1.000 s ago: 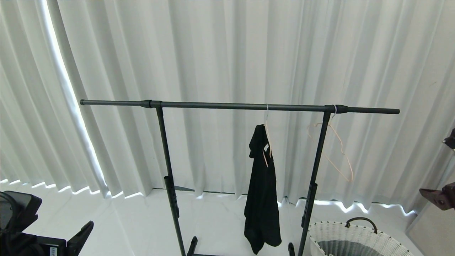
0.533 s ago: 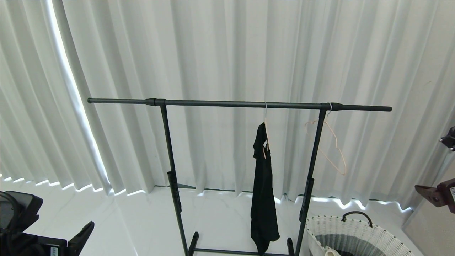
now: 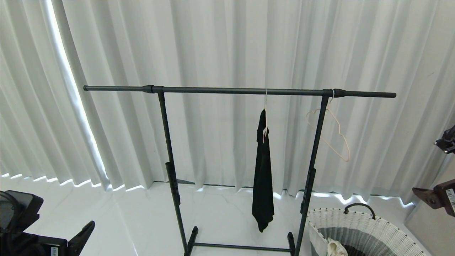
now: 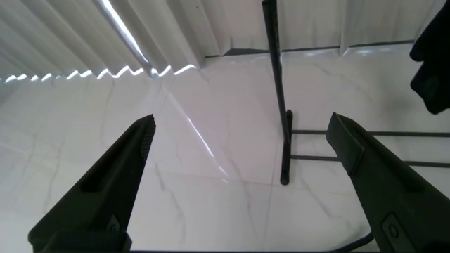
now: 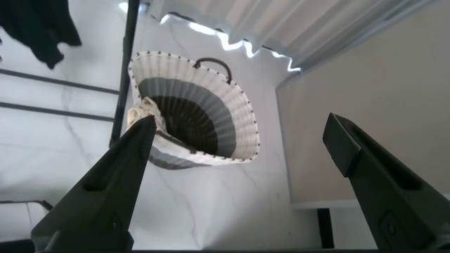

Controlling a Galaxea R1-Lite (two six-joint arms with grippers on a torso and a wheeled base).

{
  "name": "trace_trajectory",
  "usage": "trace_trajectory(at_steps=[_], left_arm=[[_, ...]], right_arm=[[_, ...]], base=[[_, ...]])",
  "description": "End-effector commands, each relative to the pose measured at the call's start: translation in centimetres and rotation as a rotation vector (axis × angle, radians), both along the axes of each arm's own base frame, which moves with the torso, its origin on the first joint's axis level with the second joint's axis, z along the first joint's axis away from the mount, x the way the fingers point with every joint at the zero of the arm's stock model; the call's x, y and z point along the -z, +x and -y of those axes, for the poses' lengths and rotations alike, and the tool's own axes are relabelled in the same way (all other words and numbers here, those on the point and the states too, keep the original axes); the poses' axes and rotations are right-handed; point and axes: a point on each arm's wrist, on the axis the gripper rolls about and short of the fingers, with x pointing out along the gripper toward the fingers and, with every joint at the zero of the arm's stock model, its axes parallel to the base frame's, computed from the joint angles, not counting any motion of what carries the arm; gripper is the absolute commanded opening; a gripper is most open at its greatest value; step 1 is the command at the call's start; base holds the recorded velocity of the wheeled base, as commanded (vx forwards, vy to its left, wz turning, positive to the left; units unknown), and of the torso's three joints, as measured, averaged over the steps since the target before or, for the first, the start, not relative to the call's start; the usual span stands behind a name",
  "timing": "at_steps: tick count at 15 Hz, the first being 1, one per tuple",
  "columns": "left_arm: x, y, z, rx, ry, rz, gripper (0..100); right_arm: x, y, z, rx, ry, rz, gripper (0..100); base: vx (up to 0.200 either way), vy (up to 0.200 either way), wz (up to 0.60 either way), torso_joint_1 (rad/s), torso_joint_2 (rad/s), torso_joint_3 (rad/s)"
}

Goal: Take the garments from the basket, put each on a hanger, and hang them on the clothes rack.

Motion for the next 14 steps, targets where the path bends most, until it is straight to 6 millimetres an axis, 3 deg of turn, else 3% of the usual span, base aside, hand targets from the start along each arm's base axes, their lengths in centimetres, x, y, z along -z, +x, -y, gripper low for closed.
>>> trace_trajectory(at_steps=[1, 14], left_arm=[[-0.01, -0.05, 0.01, 0.003, 0.006, 0.002, 100], [0.00, -0.03, 0.01, 0.005, 0.014, -0.001, 100]], right_arm=[[-0.01, 0.06, -0.03, -0.001, -0.001, -0.001, 100], [-0.03, -0.04, 0.01, -0.006, -0.007, 0.000, 100]], base=[[0.000, 0.000, 0.00, -0.237, 0.55, 0.305], [0.000, 0.000, 0.00, -0.213, 0.50, 0.284]])
